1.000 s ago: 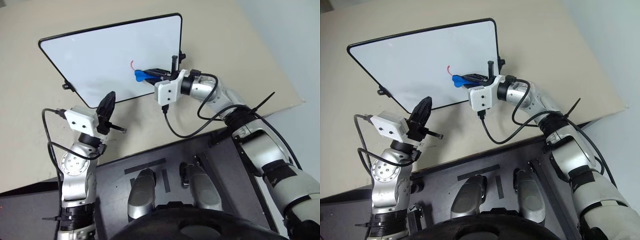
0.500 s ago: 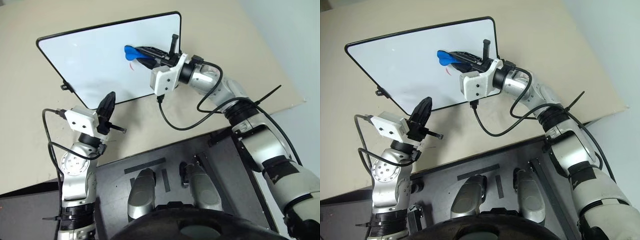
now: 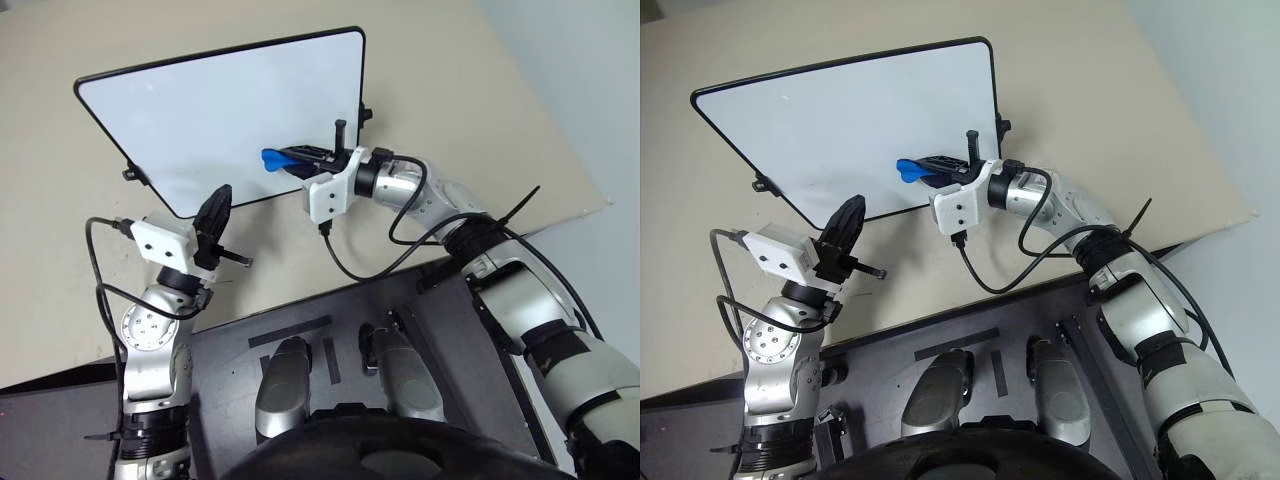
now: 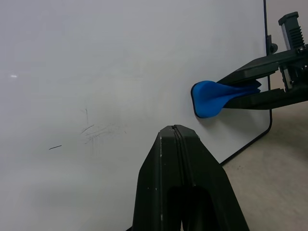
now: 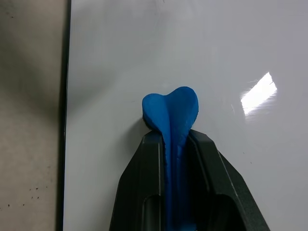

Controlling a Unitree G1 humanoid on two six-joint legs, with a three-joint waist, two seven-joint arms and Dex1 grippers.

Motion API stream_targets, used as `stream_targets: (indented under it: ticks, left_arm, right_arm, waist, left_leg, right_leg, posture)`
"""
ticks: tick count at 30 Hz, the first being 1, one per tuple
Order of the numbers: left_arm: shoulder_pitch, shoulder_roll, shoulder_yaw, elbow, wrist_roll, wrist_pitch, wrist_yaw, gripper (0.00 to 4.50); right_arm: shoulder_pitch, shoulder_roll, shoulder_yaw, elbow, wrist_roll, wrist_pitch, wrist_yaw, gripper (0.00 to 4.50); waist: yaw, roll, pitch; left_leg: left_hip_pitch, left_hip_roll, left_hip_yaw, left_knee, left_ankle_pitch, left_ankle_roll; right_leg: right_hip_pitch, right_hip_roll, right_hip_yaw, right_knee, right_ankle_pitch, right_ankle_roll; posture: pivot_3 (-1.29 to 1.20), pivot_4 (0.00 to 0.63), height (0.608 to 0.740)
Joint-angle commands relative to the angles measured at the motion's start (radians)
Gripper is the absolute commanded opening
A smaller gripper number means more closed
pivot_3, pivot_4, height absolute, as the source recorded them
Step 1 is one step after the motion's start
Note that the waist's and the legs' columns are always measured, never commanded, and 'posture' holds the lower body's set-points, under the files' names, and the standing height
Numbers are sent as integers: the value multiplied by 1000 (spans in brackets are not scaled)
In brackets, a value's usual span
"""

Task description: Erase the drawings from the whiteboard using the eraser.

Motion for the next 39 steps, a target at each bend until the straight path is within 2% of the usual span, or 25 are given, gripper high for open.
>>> stream_targets:
  ticks: [1,7,12,15,22,29,39]
  left_arm:
    - [12,7,25,-19,-24,-29,-11,0]
    - [42,20,40,-25,-54,-35,-41,0]
    - [41,32,46,-8,-67,-33,-66,0]
    - [29,47,51,10,-79,-32,-86,0]
    - [9,65,51,5,-86,-14,-107,0]
    - [-13,82,41,18,-102,0,-132,0]
    - [-100,107,16,69,-114,38,-186,0]
  right_arm:
    - [66,-28,-43,-132,183,62,187,378]
    - [276,-136,-103,-466,476,424,494,378]
    - [423,-221,-153,-666,614,708,592,378]
    - [449,-224,-136,-704,594,756,592,378]
    - [445,-170,-147,-728,545,767,518,2767]
    - [504,-167,-238,-813,605,794,464,2767]
    - [694,-169,-491,-1041,815,1042,354,2767]
  waist:
    - [0,0,0]
    - [7,-1,0]
    - [8,-1,-1]
    - [4,-1,-1]
    - [-2,-1,0]
    - [4,-1,0]
    - [10,-1,0]
  left_leg:
    - [0,0,0,0,0,0]
    - [-7,0,0,2,-2,0]
    - [-5,0,0,3,-2,0]
    - [-3,0,0,3,0,0]
    - [6,0,-1,3,4,0]
    - [6,-1,-1,3,4,1]
    - [5,-2,0,3,2,1]
  right_leg:
    - [0,0,0,-1,0,0]
    - [-1,0,-2,-5,0,0]
    - [1,0,-2,-5,0,0]
    - [3,0,-2,-4,0,1]
    - [9,1,-1,-2,2,1]
    - [11,1,-1,-4,1,3]
    - [11,1,-1,-5,-2,5]
  posture:
    - [0,150,740]
    - [0,150,740]
    - [0,150,740]
    - [0,150,740]
    - [0,150,740]
    - [0,150,740]
    - [0,150,740]
